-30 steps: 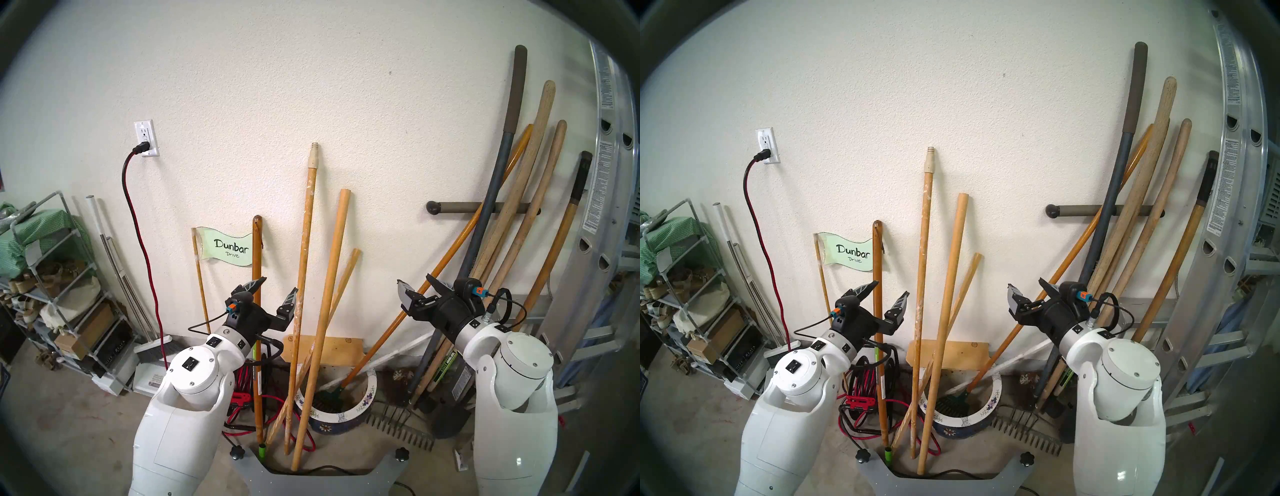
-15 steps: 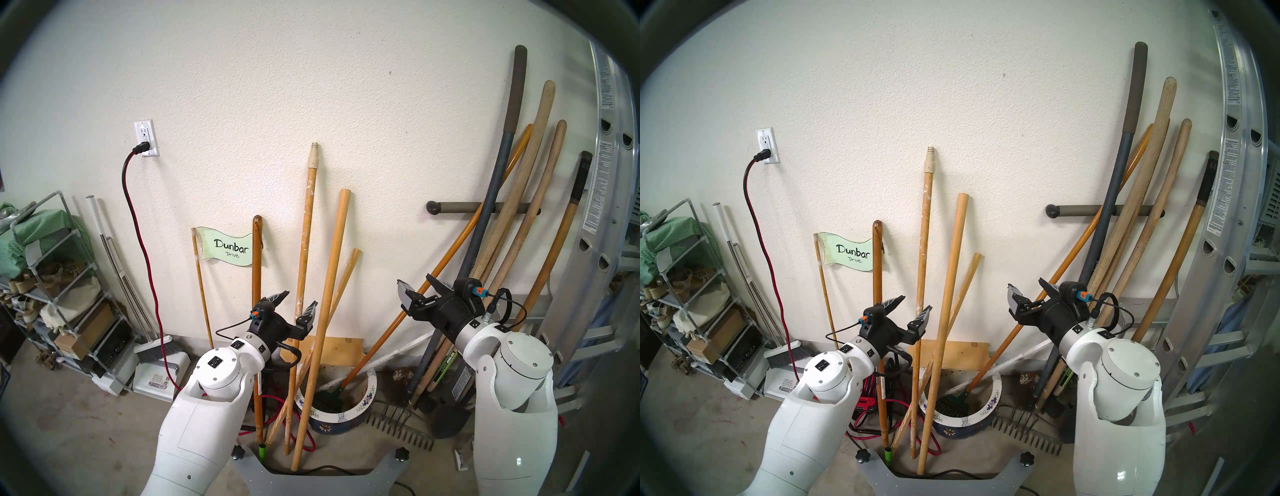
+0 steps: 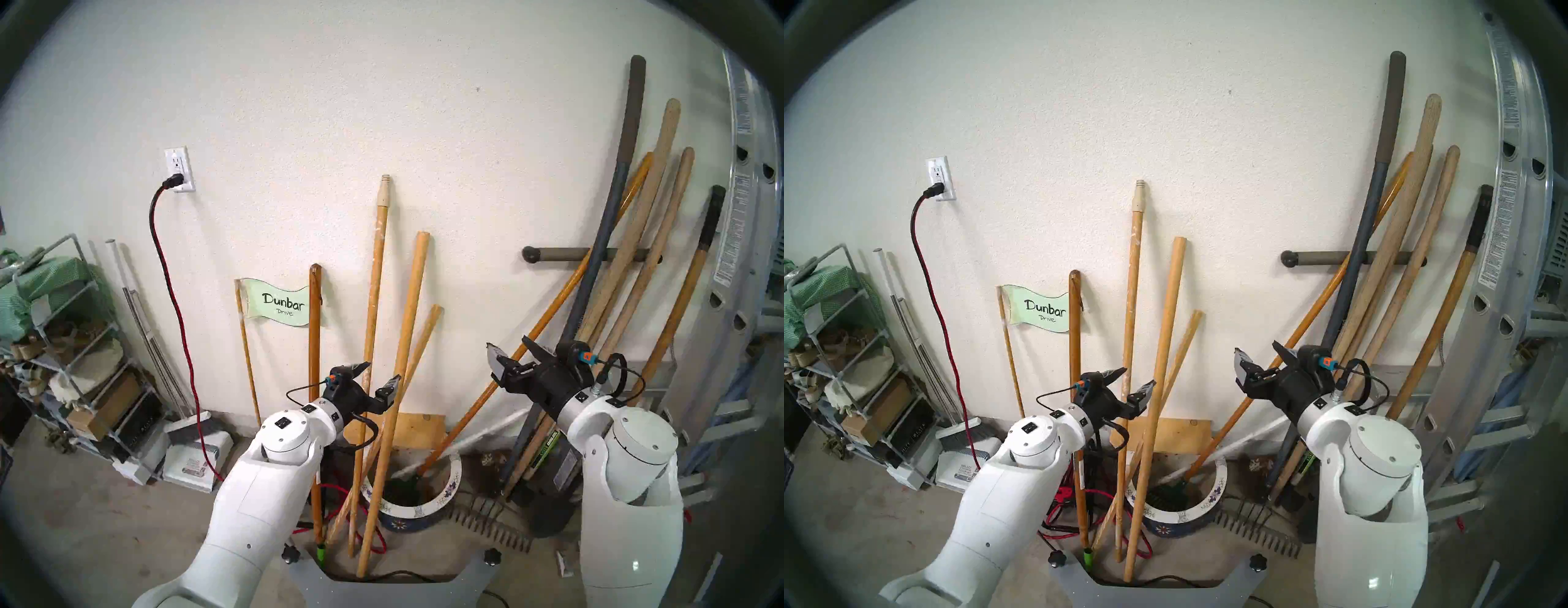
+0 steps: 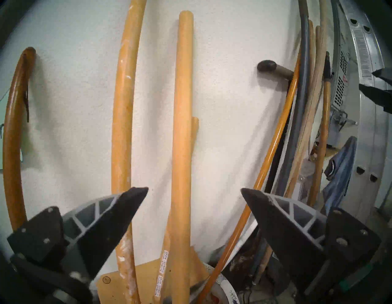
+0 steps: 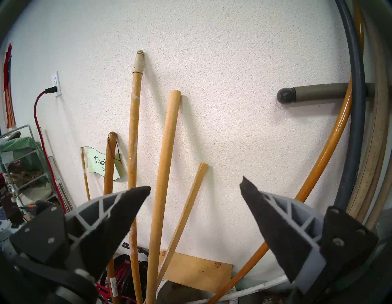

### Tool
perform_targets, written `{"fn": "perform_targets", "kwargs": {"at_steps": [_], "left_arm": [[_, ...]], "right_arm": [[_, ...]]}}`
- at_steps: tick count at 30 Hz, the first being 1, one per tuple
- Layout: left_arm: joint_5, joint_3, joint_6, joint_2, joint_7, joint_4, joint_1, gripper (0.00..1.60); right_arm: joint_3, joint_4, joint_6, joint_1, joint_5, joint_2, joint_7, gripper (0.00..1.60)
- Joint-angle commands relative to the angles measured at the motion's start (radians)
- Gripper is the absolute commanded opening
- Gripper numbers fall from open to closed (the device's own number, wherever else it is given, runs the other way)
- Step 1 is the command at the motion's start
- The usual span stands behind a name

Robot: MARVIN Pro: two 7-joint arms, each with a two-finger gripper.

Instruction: Put wooden sticks into the pot

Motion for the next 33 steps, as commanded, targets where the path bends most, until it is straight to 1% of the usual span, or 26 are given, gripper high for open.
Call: {"fn": "perform_targets", "kwargs": {"at_steps": [1,5,10,12,13,14,19,23,26,33], "left_arm": [[0.018,0.023,-0.022,-0.018,-0.012,0.088,-0.103,1.6],[0.036,0.033,-0.031,-0.027,-0.002,0.125,-0.129,1.6],[0.059,0.043,-0.007,-0.034,0.014,0.165,-0.157,1.6],[0.066,0.045,-0.023,-0.041,0.022,0.209,-0.175,1.6],[0.058,0.04,-0.016,-0.047,0.024,0.22,-0.179,1.6],[0.071,0.045,-0.019,-0.046,0.036,0.224,-0.183,1.6],[0.069,0.045,-0.042,-0.06,0.039,0.273,-0.209,1.6],[0.072,0.055,-0.057,-0.073,0.03,0.339,-0.25,1.6],[0.076,0.06,-0.059,-0.084,0.036,0.37,-0.271,1.6],[0.093,0.069,-0.069,-0.111,0.076,0.476,-0.338,1.6]], "right_arm": [[0.0,-0.001,0.001,0.0,-0.001,0.001,0.0,1.6],[0.0,-0.001,0.001,0.0,-0.001,0.001,0.0,1.6],[0.0,-0.001,0.001,0.0,-0.001,0.001,0.0,1.6],[0.0,-0.001,0.001,0.0,-0.001,0.001,0.0,1.6],[0.0,-0.001,0.001,0.0,-0.001,0.001,0.0,1.6],[0.0,-0.001,0.001,0.0,-0.001,0.001,0.0,1.6],[0.0,-0.001,0.001,0.0,-0.001,0.001,0.0,1.6],[0.0,-0.001,0.001,0.0,-0.001,0.001,0.0,1.6],[0.0,-0.001,0.001,0.0,-0.001,0.001,0.0,1.6],[0.0,-0.001,0.0,0.0,-0.001,0.001,0.0,1.6]]}}
